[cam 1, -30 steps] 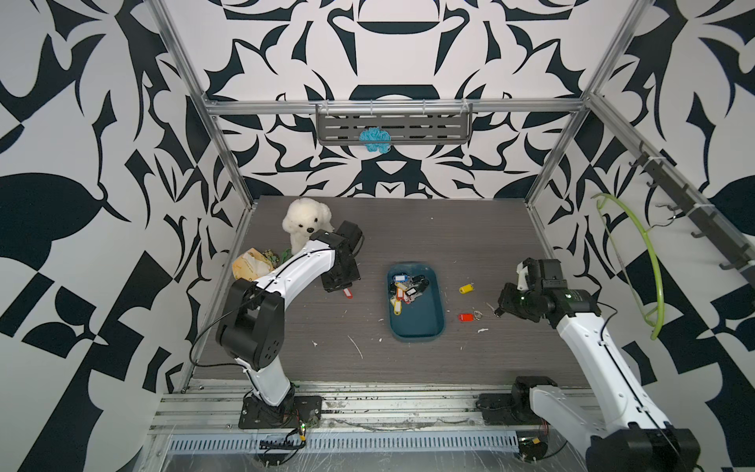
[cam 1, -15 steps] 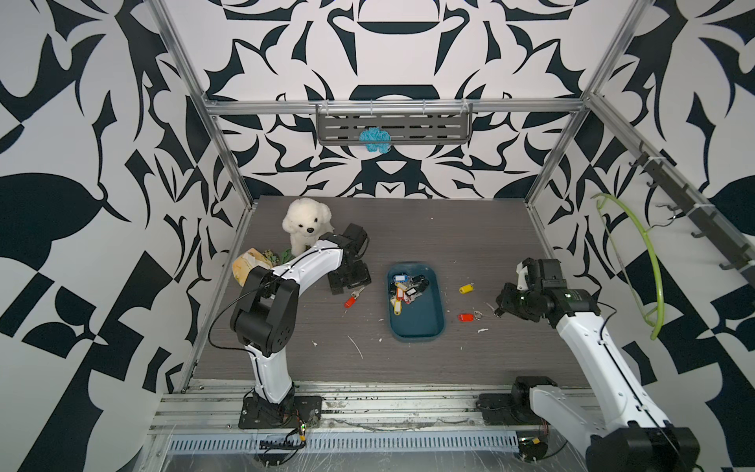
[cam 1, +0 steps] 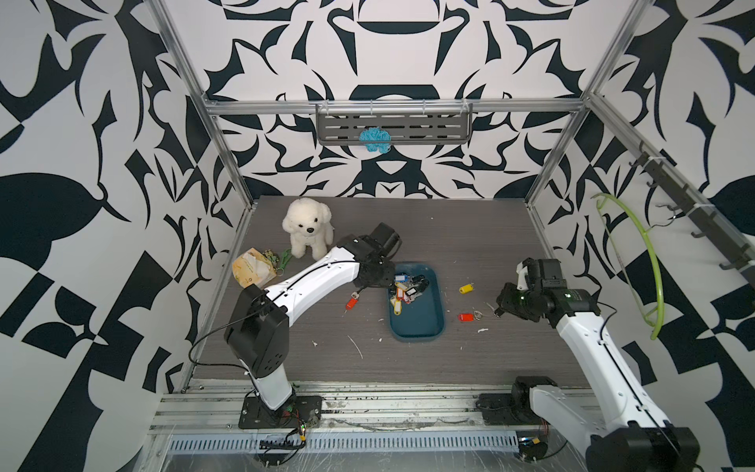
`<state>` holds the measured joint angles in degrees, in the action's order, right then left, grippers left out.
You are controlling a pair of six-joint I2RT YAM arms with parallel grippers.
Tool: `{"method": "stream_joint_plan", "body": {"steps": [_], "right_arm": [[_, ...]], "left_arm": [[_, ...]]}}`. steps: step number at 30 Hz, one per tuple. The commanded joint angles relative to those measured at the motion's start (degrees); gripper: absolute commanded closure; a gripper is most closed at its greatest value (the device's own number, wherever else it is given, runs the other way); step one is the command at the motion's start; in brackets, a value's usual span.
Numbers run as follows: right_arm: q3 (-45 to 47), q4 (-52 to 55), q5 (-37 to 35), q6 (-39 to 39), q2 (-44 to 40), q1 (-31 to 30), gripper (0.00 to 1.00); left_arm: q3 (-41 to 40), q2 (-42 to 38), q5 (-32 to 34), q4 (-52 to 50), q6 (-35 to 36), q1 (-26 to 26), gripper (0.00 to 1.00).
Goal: Take the keys out of the storage box
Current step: Pick up the key from the storage box.
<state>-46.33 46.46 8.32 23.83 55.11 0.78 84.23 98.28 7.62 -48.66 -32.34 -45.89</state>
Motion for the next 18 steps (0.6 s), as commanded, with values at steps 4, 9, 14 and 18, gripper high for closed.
{"method": "stream_joint_plan", "body": {"steps": [4,9,14,18], "right_arm": [[0.2,-0.7,-0.1,-0.1,-0.5,0.3,0.72],[0.3,-0.6,-0.1,-0.2,-0.5,0.3,0.73],[0.2,-0.7,0.0,-0.1,-0.6,0.3,0.73],[0.2,-0.6,0.0,-0.2,-0.5,0.3,0.73]], "left_arm": [[5.6,1.1,4.0,-2.9,7.1,-8.9,0.47],[10.3,7.3,2.5,-5.5,9.2,-11.1,0.57],[14.6,14.2,1.2,-7.4,12.1,-11.2,0.60],[18.1,19.4,1.9,-10.1,14.7,-10.9,0.65]]}}
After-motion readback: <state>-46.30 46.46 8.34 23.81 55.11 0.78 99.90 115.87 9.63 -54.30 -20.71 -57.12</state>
